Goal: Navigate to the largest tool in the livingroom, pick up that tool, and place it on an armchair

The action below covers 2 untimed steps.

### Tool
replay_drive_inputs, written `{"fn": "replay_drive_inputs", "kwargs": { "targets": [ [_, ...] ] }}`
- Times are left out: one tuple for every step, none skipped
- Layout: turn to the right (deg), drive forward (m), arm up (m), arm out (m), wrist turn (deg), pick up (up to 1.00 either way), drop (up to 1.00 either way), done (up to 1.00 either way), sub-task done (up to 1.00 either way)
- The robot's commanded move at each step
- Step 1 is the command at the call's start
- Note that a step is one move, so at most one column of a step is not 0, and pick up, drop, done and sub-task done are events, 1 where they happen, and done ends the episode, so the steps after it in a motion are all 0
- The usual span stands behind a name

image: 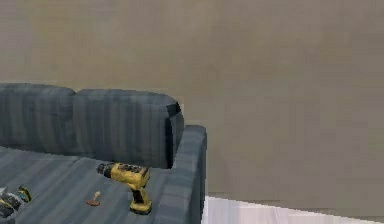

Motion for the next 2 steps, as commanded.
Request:
{"fn": "replay_drive_inputs", "kwargs": {
  "targets": [
    [0.0,0.20,0.00,0.00,0.0,0.00,0.00,0.00,0.00],
    [-36.0,0.00,0.00,0.00,0.0,0.00,0.00,0.00,0.00]
  ]
}}
